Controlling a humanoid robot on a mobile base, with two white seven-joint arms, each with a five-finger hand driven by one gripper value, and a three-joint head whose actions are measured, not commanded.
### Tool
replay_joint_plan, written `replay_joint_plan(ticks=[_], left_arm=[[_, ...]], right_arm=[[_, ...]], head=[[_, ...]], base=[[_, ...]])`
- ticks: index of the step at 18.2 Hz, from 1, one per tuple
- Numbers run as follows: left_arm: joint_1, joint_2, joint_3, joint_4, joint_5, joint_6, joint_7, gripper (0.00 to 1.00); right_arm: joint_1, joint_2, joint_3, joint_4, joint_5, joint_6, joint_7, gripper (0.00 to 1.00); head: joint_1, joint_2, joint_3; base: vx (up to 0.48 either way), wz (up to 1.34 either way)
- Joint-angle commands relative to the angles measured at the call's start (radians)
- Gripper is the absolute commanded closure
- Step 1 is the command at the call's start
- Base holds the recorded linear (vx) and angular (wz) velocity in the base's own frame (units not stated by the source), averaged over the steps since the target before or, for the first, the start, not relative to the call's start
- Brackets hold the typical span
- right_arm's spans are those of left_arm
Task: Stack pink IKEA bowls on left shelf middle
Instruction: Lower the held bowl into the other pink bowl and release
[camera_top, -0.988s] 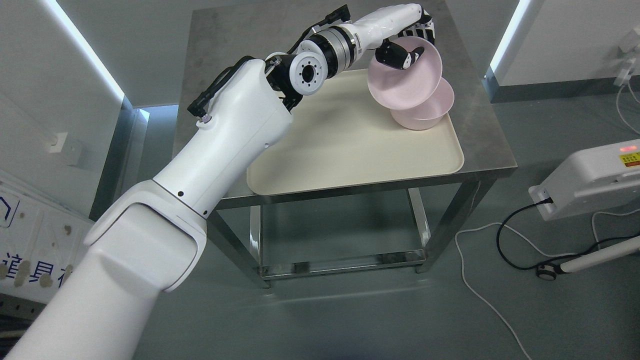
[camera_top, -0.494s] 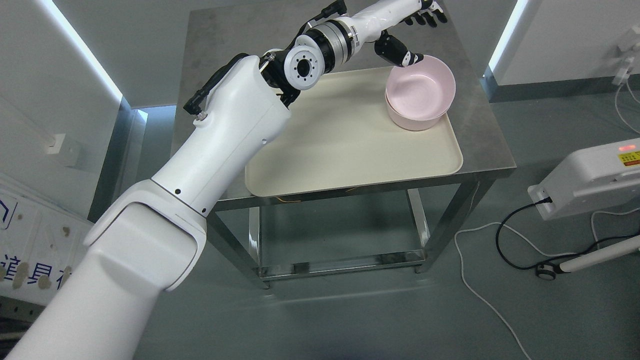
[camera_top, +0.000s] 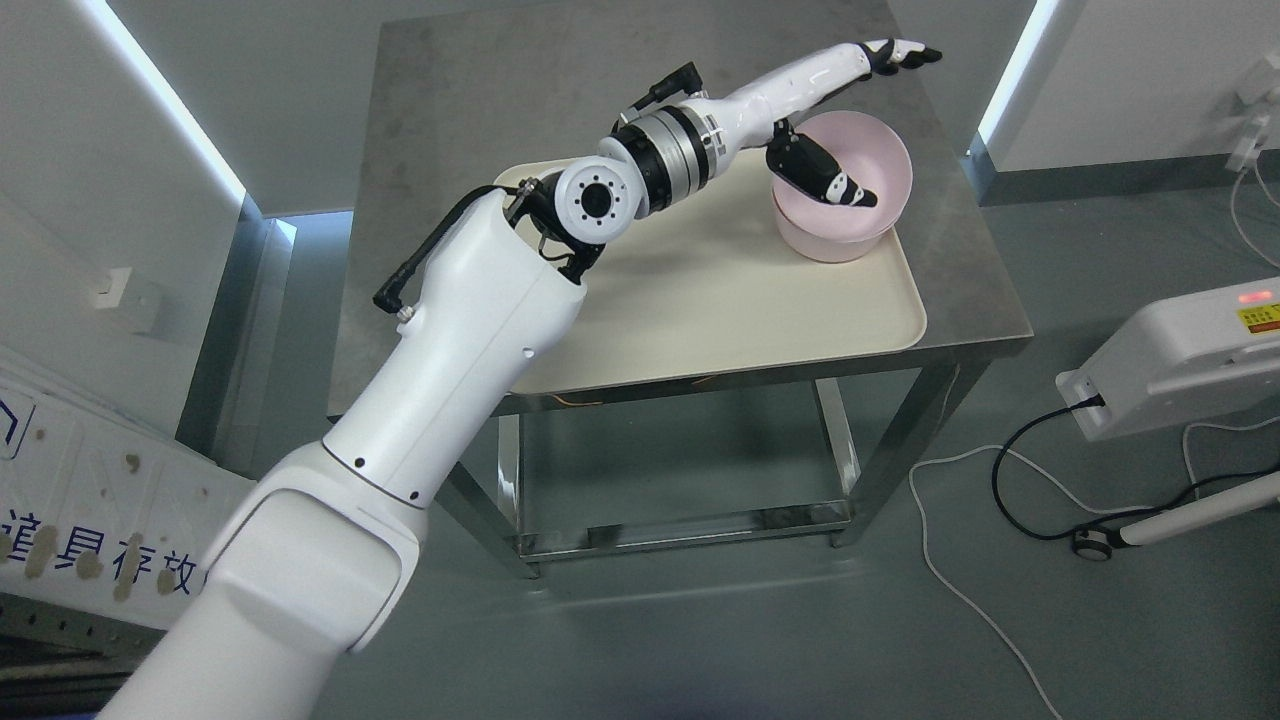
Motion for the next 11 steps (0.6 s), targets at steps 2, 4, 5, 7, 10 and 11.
replay_joint_plan(ticks=[2,4,5,7,10,11], left_arm=[[0.15,0.017,0.021,-0.266,-0.227,0.047,-0.037,0.13],[0.147,0.017,0.017,-0.243,-0.266,0.117,-0.036,0.14],[0.147,0.017,0.019,-0.237,-0.275,0.13,-0.036,0.16],[0.147,0.017,0.022,-0.22,-0.321,0.135,-0.036,0.19],[0.147,0.017,0.013,-0.192,-0.378,0.135,-0.036,0.24],[0.147,0.017,0.01,-0.182,-0.39,0.133,-0.036,0.26]], right_arm=[[0.0,-0.017,0.0,0.0,0.0,0.0,0.0,0.0],[0.0,-0.017,0.0,0.0,0.0,0.0,0.0,0.0],[0.0,-0.017,0.0,0.0,0.0,0.0,0.0,0.0],[0.0,-0.017,0.0,0.0,0.0,0.0,0.0,0.0],[0.0,-0.017,0.0,0.0,0.0,0.0,0.0,0.0],[0.0,-0.017,0.0,0.0,0.0,0.0,0.0,0.0]], head=[[0.0,0.0,0.0],[0.0,0.0,0.0],[0.0,0.0,0.0],[0.0,0.0,0.0],[0.0,0.0,0.0],[0.0,0.0,0.0]], base=[[0.003,-0.02],[0.007,-0.03],[0.0,0.0],[0.0,0.0],[0.0,0.0],[0.0,0.0]])
